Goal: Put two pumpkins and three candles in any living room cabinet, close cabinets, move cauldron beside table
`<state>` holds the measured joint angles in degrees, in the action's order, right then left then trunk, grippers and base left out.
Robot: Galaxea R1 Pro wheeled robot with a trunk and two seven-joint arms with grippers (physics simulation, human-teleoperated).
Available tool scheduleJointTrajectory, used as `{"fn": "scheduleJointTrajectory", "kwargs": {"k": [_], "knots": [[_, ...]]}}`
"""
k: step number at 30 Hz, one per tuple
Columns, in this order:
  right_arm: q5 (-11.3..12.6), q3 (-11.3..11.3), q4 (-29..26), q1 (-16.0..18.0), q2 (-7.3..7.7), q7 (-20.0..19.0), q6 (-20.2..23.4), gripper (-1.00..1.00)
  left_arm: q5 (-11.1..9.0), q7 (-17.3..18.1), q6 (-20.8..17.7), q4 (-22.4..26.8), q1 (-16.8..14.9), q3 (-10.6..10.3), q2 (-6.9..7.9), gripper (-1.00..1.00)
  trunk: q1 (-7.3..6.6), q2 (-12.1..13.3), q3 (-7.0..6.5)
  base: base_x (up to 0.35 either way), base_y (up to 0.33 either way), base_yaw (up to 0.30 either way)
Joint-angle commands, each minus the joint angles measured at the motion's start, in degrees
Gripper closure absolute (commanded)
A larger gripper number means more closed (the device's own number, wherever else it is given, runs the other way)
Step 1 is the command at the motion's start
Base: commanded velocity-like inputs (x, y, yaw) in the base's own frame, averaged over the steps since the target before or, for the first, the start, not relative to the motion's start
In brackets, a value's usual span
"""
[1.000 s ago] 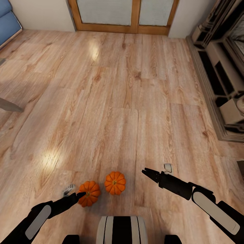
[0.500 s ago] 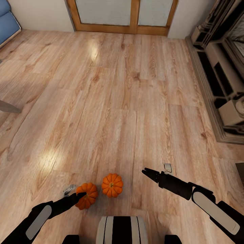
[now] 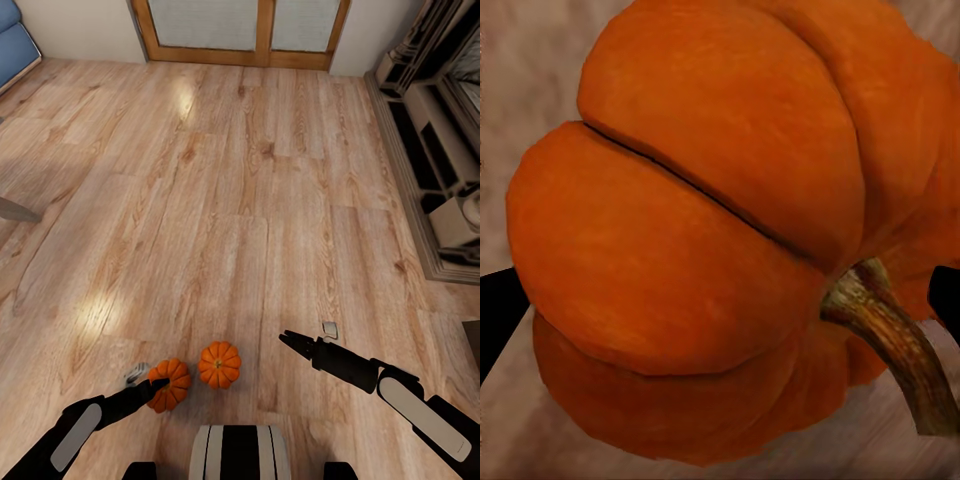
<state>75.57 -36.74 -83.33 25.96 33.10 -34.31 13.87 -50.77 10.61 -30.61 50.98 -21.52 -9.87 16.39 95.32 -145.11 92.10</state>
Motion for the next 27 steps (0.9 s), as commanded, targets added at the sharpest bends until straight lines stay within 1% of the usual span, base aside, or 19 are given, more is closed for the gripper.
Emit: {"fn": "scheduleJointTrajectory", "kwargs": {"k": [1, 2, 27], "knots": [[0.62, -0.09, 0.30, 0.05, 0.04, -0.10, 0.37, -1.00, -0.21, 0.03, -0.15, 0.01, -0.03, -0.08, 0.05, -1.00, -0.01, -0.01, 0.03, 0.000, 0.000, 0.000], [0.62, -0.09, 0.42, 0.05, 0.04, -0.12, 0.37, -1.00, -0.21, 0.03, -0.15, 0.00, -0.02, -0.07, 0.05, 1.00, -0.01, -0.01, 0.03, 0.000, 0.000, 0.000], [0.66, -0.09, 0.63, 0.05, 0.04, -0.16, 0.37, -1.00, -0.29, 0.11, -0.18, 0.00, -0.06, 0.03, 0.05, 1.00, -0.01, -0.01, 0.03, 0.000, 0.000, 0.000]]}}
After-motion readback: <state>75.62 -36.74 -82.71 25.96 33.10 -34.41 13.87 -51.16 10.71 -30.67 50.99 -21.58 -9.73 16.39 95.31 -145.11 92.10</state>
